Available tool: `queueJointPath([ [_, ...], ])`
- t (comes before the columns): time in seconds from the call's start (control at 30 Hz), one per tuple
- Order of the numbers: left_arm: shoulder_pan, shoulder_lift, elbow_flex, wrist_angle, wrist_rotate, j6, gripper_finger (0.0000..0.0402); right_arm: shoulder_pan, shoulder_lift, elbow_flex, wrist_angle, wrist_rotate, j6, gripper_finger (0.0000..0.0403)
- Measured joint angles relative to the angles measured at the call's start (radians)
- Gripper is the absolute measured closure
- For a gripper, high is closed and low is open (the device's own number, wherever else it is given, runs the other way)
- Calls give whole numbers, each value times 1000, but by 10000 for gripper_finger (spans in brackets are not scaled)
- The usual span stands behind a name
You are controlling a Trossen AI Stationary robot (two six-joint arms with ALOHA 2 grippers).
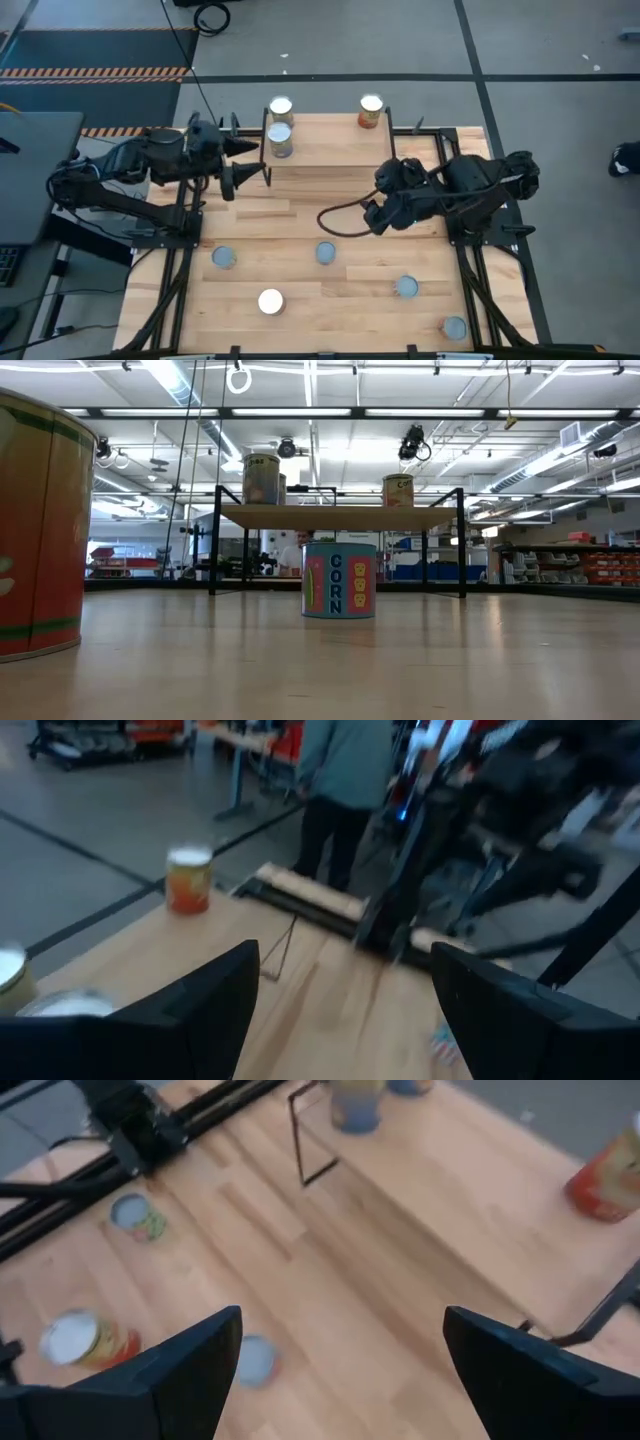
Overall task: Pick and place cans onto a shelf
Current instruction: Put the top canned corn on the shelf
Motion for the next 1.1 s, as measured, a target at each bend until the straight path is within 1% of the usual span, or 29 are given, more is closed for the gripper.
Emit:
queueJointPath([
  [0.07, -10, -3, 0, 46, 0, 1, 104, -45, -15, 0, 1, 7, -44, 49],
  [0.17, -24, -1, 0, 109, 1, 6, 104, -163, -28, 0, 2, 17, -105, 50],
  [0.27, -38, 0, 0, 152, 1, 6, 104, -324, -30, 0, 4, 6, -182, 62],
  [0.33, -45, 0, 0, 165, 0, 0, 104, -451, -28, 0, 21, -11, -263, 81],
  [0.43, -56, 0, 0, 174, -8, -33, 104, -643, -13, -10, 84, -58, -425, 129],
  [0.53, -68, 1, 0, 174, -35, -69, 104, -816, 9, -28, 154, -180, -621, 194],
  [0.67, -88, 35, 0, 173, -69, -105, 104, -1000, 63, -34, 194, -378, -771, 295],
  [0.77, -95, 62, 0, 173, -111, -126, 104, -1085, 113, -34, 209, -539, -838, 372],
  [0.8, -95, 70, 0, 175, -122, -130, 104, -1104, 131, -34, 213, -578, -857, 387],
  [0.87, -95, 82, 0, 175, -137, -135, 104, -1128, 165, -34, 227, -611, -876, 391],
  [0.93, -94, 92, 0, 175, -152, -150, 104, -1143, 183, -35, 226, -621, -873, 387],
  [1.1, -95, 93, 0, 173, -173, -149, 104, -1157, 211, -35, 238, -657, -887, 398],
])
